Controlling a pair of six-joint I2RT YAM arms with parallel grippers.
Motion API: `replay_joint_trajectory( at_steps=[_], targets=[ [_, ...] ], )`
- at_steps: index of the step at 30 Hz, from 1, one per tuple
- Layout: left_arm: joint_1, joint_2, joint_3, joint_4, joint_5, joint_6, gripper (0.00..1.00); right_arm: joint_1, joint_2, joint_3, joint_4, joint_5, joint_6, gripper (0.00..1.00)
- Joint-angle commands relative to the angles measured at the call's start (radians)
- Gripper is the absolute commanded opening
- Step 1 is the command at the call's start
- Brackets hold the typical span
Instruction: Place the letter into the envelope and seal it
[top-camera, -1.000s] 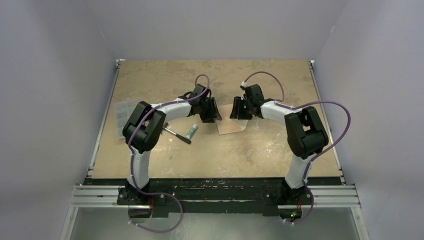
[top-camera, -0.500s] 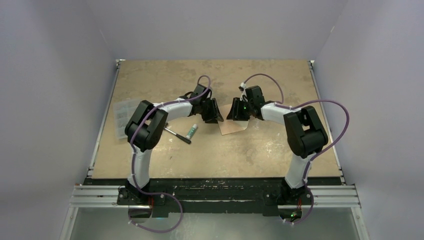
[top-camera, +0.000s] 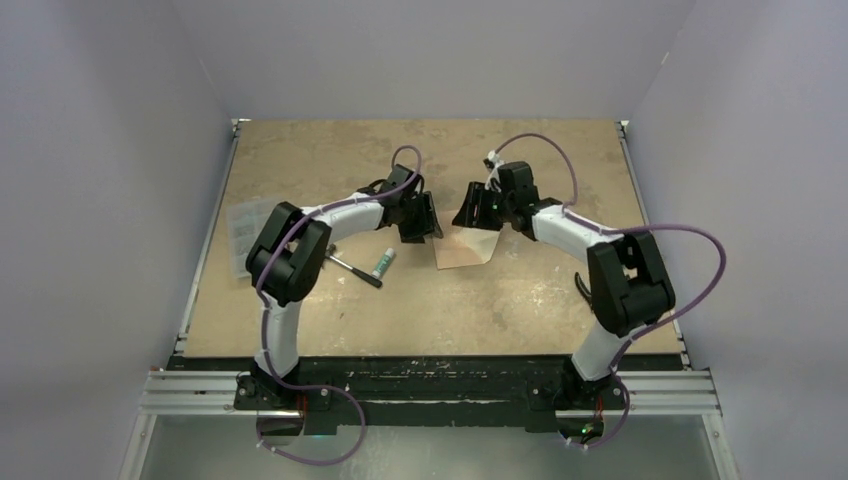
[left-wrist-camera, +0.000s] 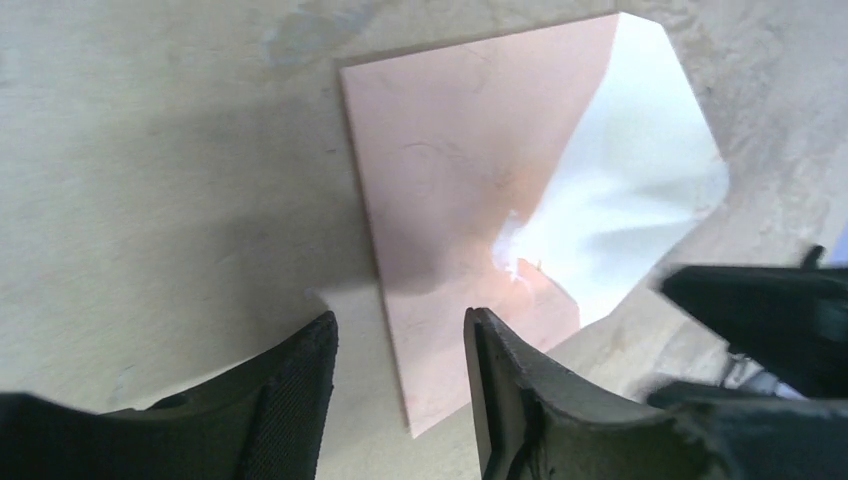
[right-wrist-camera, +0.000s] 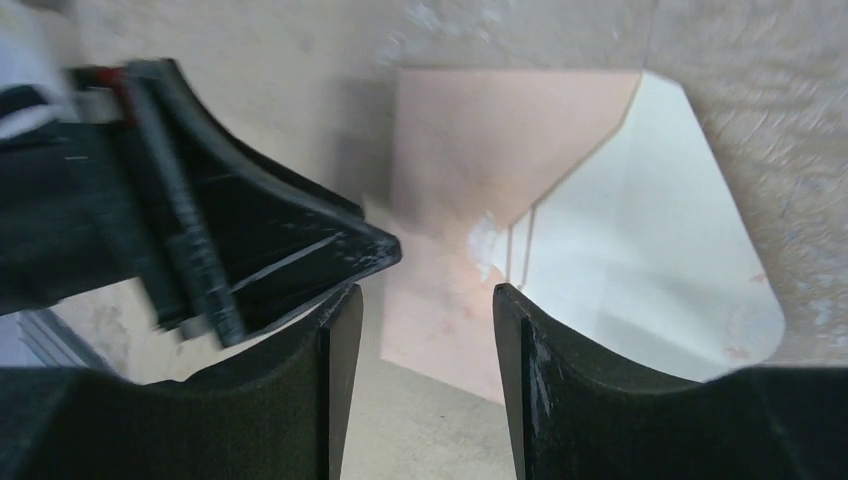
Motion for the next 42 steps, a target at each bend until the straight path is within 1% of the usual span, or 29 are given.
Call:
replay_joint_trajectory(
  at_steps=[1, 3, 6, 8, 11, 13, 15, 17, 19, 22, 25, 28, 29, 31, 33, 35, 36, 38, 40, 42],
  targets=[
    [0.017, -0.092, 0.014, -0.12, -0.166, 0.105, 0.52, 0.002, -0.123, -0.012, 0.051, 0.031, -0.042, 0.54],
    [0.018, -0.131, 0.008, -0.166, -0.215, 0.169, 0.54, 0.003, -0.139, -0.027, 0.063, 0.069, -0.048, 0.54],
    [0.017, -0.188, -0.017, -0.263, -0.325, 0.261, 0.58, 0.003, -0.145, -0.05, 0.085, 0.069, -0.039, 0.54],
    [0.015, -0.232, -0.054, -0.321, -0.392, 0.308, 0.64, 0.003, -0.141, -0.059, 0.088, 0.064, -0.033, 0.54],
    [0.005, -0.289, -0.102, -0.362, -0.436, 0.355, 0.69, 0.004, -0.134, -0.065, 0.088, 0.054, -0.027, 0.54],
    [-0.009, -0.312, -0.137, -0.361, -0.435, 0.382, 0.72, 0.004, -0.132, -0.065, 0.09, 0.051, -0.025, 0.54],
    [-0.029, -0.297, -0.156, -0.365, -0.418, 0.409, 0.72, 0.003, -0.128, -0.064, 0.09, 0.048, -0.023, 0.54],
    [-0.059, -0.262, -0.159, -0.377, -0.429, 0.43, 0.65, 0.004, -0.122, -0.061, 0.091, 0.045, -0.023, 0.54],
    [-0.096, -0.222, -0.148, -0.404, -0.517, 0.425, 0.59, 0.004, -0.118, -0.058, 0.091, 0.043, -0.022, 0.54],
    [-0.131, -0.183, -0.132, -0.413, -0.596, 0.425, 0.54, 0.004, -0.122, -0.059, 0.091, 0.041, -0.02, 0.54],
    [-0.142, -0.164, -0.132, -0.409, -0.616, 0.416, 0.49, 0.004, -0.129, -0.065, 0.091, 0.044, -0.017, 0.53],
    [-0.142, -0.159, -0.157, -0.39, -0.611, 0.413, 0.41, 0.004, -0.138, -0.074, 0.087, 0.05, -0.017, 0.53],
    [-0.142, -0.16, -0.167, -0.372, -0.613, 0.417, 0.35, 0.003, -0.142, -0.077, 0.086, 0.053, -0.017, 0.53],
    [-0.143, -0.165, -0.184, -0.335, -0.61, 0.43, 0.28, 0.004, -0.148, -0.076, 0.08, 0.055, -0.019, 0.53],
    [-0.143, -0.172, -0.195, -0.293, -0.606, 0.438, 0.15, 0.004, -0.151, -0.069, 0.07, 0.044, -0.024, 0.54],
    [-0.143, -0.183, -0.193, -0.248, -0.586, 0.456, 0.03, 0.003, -0.155, -0.058, 0.04, 0.032, -0.023, 0.54],
    [-0.144, -0.189, -0.189, -0.22, -0.565, 0.468, 0.0, 0.003, -0.157, -0.051, 0.039, 0.021, -0.035, 0.54],
    [-0.144, -0.21, -0.178, -0.157, -0.492, 0.513, 0.0, 0.002, -0.156, -0.039, 0.055, -0.05, -0.087, 0.55],
    [-0.144, -0.245, -0.167, -0.09, -0.382, 0.561, 0.0, 0.004, -0.148, -0.029, 0.074, -0.136, -0.142, 0.57],
    [-0.144, -0.283, -0.169, -0.019, -0.295, 0.606, 0.0, 0.002, -0.138, -0.021, 0.089, -0.239, -0.168, 0.62]
  ],
)
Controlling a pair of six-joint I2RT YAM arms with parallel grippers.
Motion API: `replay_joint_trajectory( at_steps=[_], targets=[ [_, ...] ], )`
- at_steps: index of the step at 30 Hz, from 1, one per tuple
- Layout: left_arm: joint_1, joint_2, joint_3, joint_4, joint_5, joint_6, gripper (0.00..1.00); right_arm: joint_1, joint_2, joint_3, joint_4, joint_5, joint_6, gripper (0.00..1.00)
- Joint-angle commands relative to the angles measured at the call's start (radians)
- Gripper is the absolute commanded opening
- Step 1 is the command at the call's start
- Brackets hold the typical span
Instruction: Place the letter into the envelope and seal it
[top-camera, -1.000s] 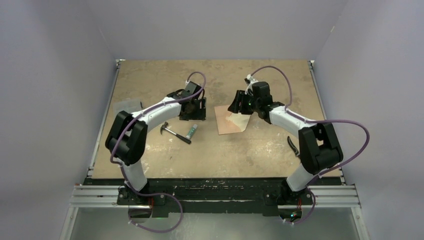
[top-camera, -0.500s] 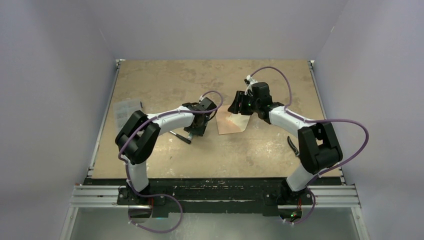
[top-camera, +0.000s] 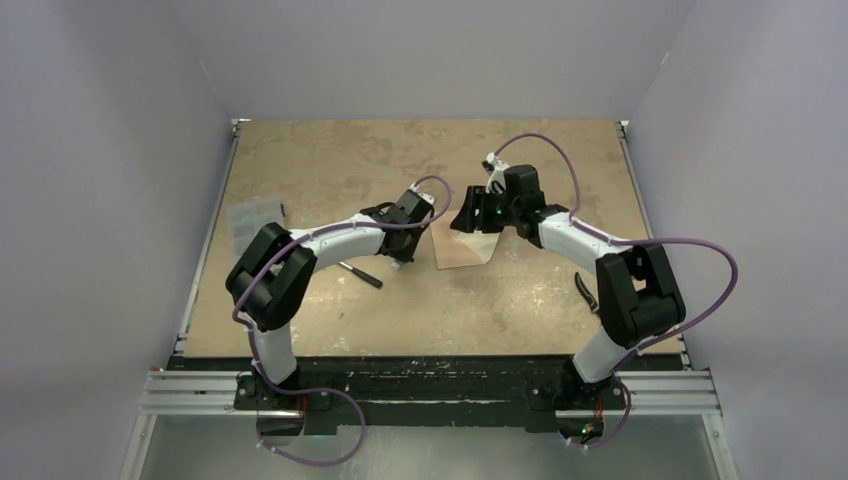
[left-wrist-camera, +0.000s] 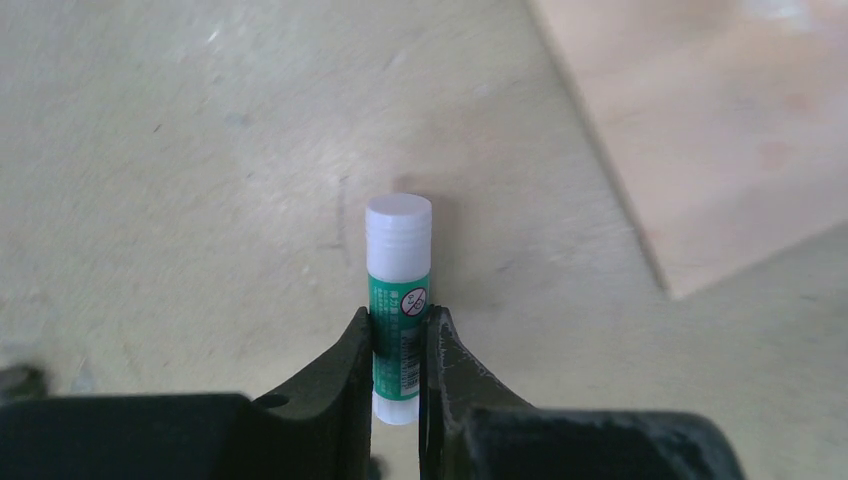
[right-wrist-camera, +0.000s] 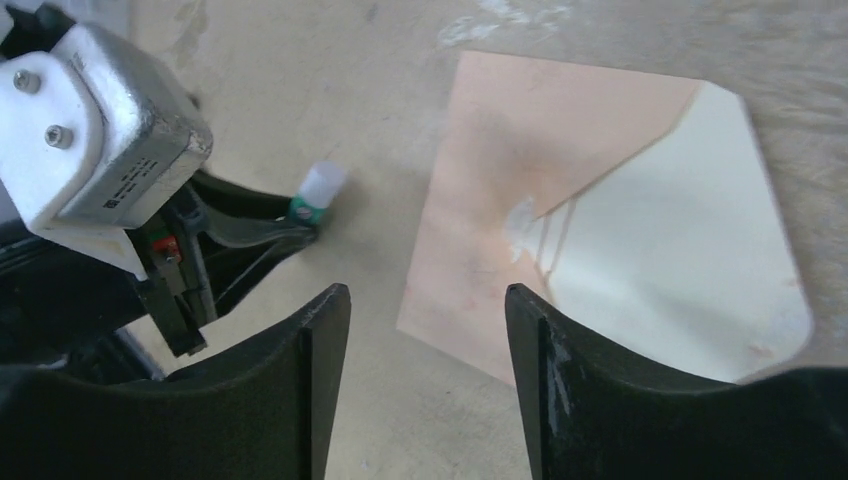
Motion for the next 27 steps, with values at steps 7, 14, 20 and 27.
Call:
replay_joint_trajectory(
  at_steps=[7, 14, 20, 27],
  targets=[
    [-0.001, -0.154, -0.014, 0.314, 0.348, 0.229, 0.0, 0.003, -0.039, 0.061, 0.065, -0.279, -0.009, 0.78],
    [-0.002, -0.21, -0.055, 0.403, 0.39, 0.262, 0.0, 0.002, -0.018, 0.077, 0.093, -0.306, 0.079, 0.7],
    [0.0, -0.247, -0.078, 0.445, 0.408, 0.3, 0.0, -0.001, 0.008, 0.096, 0.092, -0.304, 0.107, 0.55],
    [0.0, -0.272, -0.095, 0.454, 0.4, 0.304, 0.0, -0.003, 0.035, 0.109, 0.115, -0.305, 0.134, 0.52]
  ],
)
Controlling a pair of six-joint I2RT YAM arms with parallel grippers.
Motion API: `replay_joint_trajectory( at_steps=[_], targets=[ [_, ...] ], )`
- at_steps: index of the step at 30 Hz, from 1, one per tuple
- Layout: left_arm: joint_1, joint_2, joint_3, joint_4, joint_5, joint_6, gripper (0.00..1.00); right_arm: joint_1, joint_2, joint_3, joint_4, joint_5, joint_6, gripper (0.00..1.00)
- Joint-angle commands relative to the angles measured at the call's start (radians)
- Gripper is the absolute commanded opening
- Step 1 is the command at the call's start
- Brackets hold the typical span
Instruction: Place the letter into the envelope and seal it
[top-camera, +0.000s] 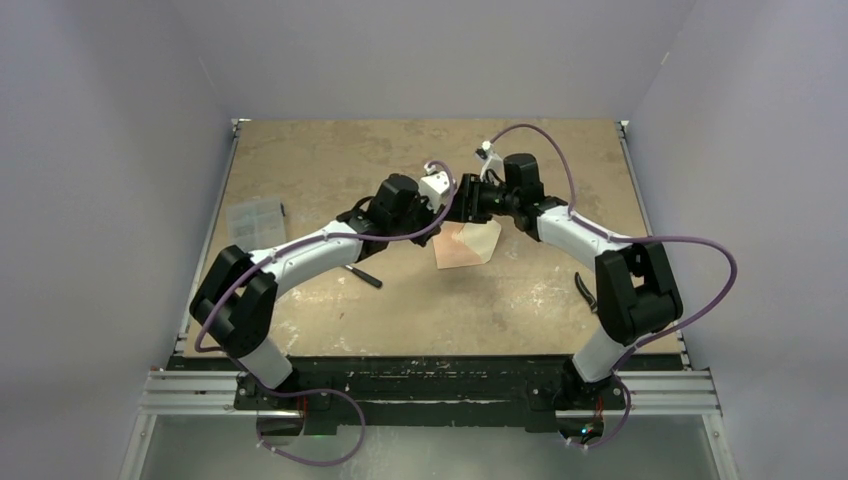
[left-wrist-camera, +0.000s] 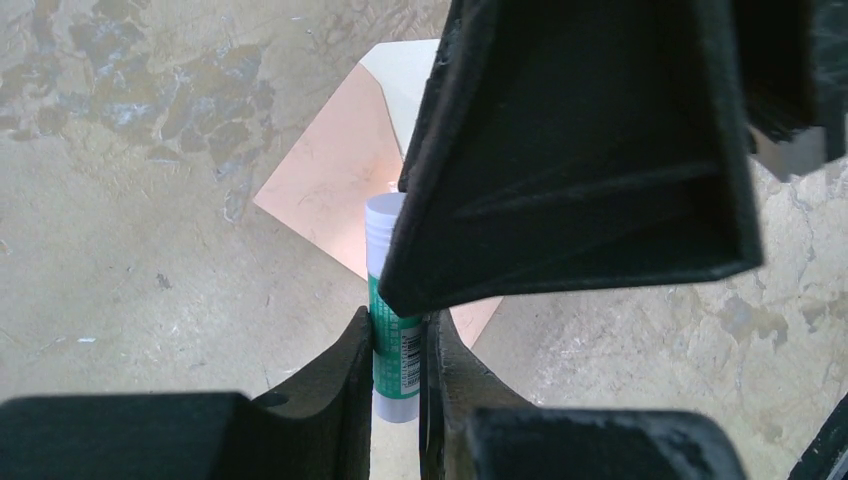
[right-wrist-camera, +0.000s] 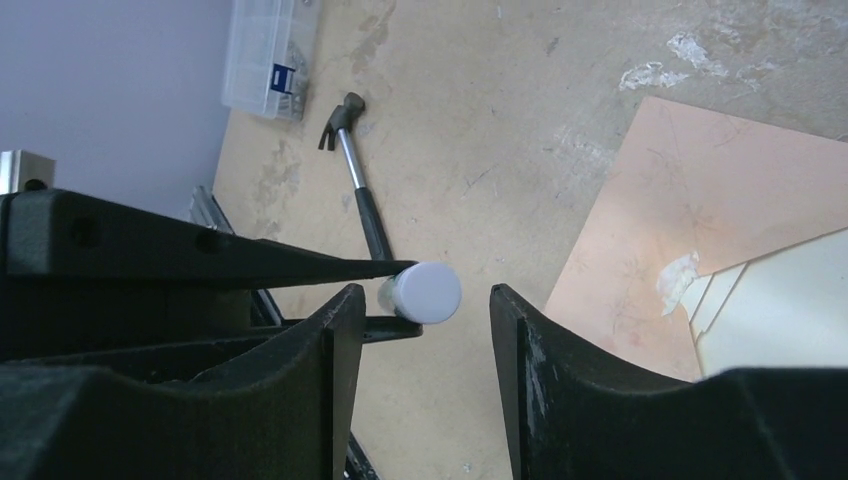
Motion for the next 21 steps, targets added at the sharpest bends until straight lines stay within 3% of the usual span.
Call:
replay_joint_trajectory(
  at_steps=[1, 7, 12, 16, 18, 21],
  targets=[
    [-0.001, -0.052, -0.01, 0.069, 0.02, 0.02, 0.0, -0.002, 0.024, 0.045, 0.044, -0.023, 0.025, 0.46],
    [-0.001, -0.072, -0.014, 0.099, 0.055, 0.0, 0.0, -0.001, 0.01, 0.032, 0.113, -0.049, 0.058, 0.35],
    [0.013, -0.068, 0.014, 0.078, 0.043, -0.054, 0.0, -0.002, -0.002, 0.031, 0.129, -0.048, 0.081, 0.14],
    [0.072, -0.041, 0.06, 0.023, 0.11, -0.163, 0.33, -0.02, -0.058, -0.001, 0.188, -0.003, 0.11, 0.07],
    [0.089, -0.041, 0.053, 0.043, 0.151, -0.186, 0.42, -0.036, -0.082, -0.023, 0.242, -0.016, 0.131, 0.07],
    [0.106, -0.018, 0.073, 0.051, 0.231, -0.198, 0.46, -0.062, -0.092, -0.05, 0.319, -0.077, 0.187, 0.08]
  ],
)
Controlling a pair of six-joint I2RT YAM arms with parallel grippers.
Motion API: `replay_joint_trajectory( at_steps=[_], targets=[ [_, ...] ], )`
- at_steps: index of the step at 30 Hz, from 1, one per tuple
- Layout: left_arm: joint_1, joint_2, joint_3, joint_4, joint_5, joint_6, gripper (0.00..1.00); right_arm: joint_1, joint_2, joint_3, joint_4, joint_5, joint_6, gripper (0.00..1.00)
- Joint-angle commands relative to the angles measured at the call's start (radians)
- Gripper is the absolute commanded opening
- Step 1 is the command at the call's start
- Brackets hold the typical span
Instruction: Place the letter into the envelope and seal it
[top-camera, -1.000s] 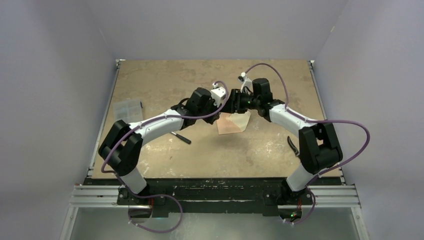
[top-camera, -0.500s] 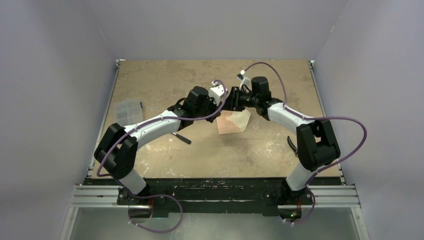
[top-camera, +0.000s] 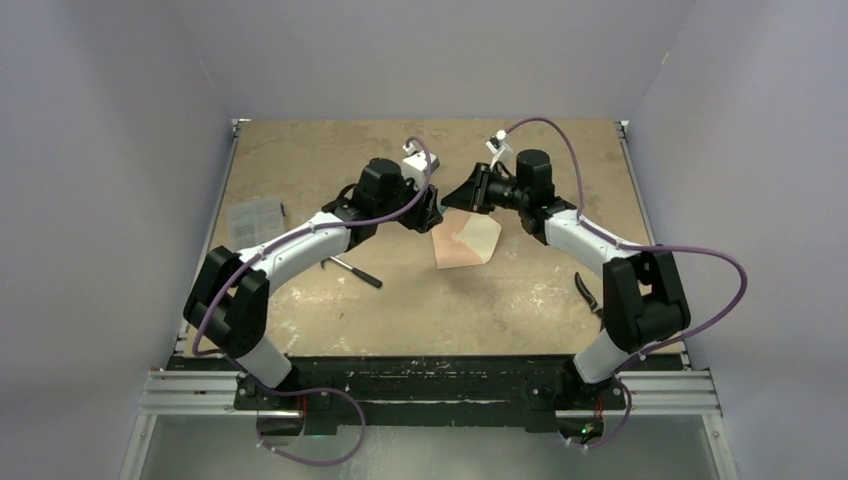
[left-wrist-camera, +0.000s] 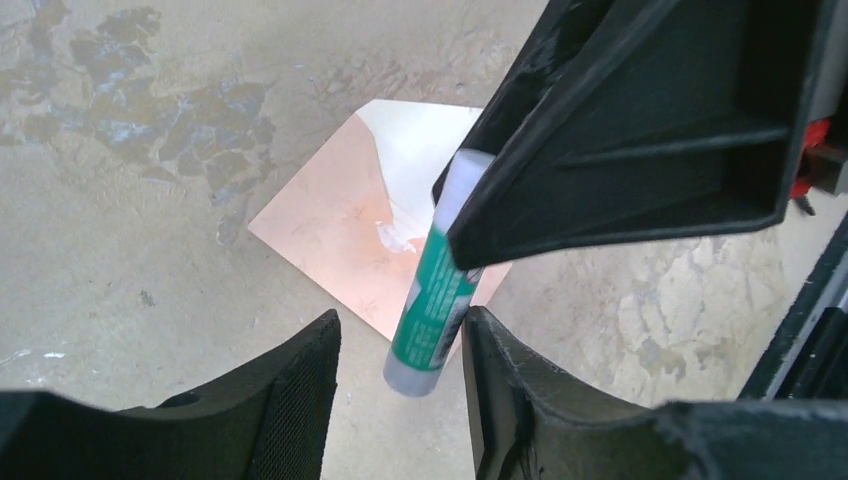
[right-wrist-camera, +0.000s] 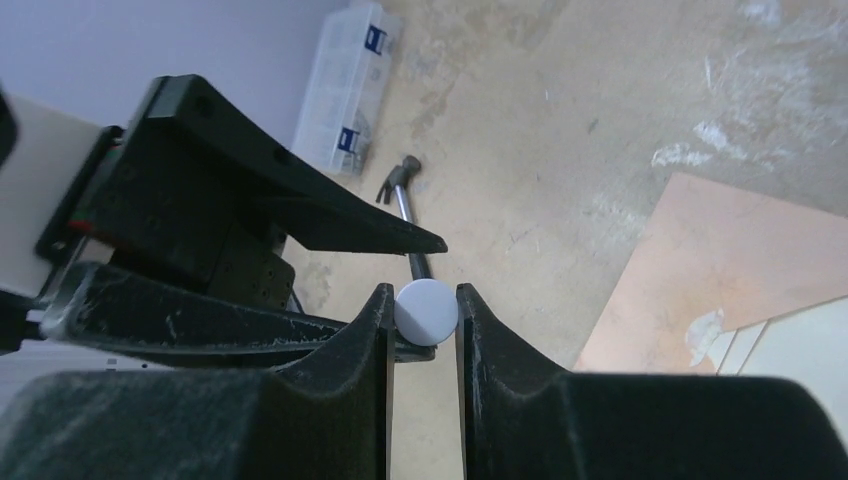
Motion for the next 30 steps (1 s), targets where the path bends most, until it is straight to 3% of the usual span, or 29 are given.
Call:
replay_joint_trajectory(
  at_steps=[1, 6, 12, 15, 17, 20, 26, 30],
  targets=[
    [0.029, 0.017, 0.058, 0.028, 0.132, -0.063, 0.46, -0.037, -0.058, -0.024, 0.163, -0.053, 0.071, 0.08],
    [0.037, 0.057, 0.074, 0.096, 0.254, -0.058, 0.4, -0.037, -0.03, -0.017, 0.158, -0.077, 0.066, 0.09],
    [0.037, 0.098, 0.104, 0.103, 0.277, -0.046, 0.39, -0.037, -0.008, 0.009, 0.145, -0.109, 0.049, 0.1],
    [0.037, 0.092, 0.103, 0.108, 0.278, -0.025, 0.21, -0.039, -0.002, 0.011, 0.126, -0.127, 0.049, 0.11],
    [0.039, 0.084, 0.095, 0.114, 0.279, -0.009, 0.17, -0.04, 0.0, 0.021, 0.103, -0.133, 0.034, 0.11],
    [0.043, 0.091, 0.108, 0.087, 0.294, 0.004, 0.19, -0.042, 0.011, 0.046, 0.054, -0.142, 0.007, 0.13],
    [0.046, 0.086, 0.111, 0.08, 0.278, -0.004, 0.36, -0.042, 0.017, 0.061, 0.007, -0.147, -0.015, 0.15],
    [0.05, 0.087, 0.111, 0.096, 0.29, -0.015, 0.35, -0.042, 0.02, 0.064, -0.003, -0.147, -0.017, 0.15]
  ],
)
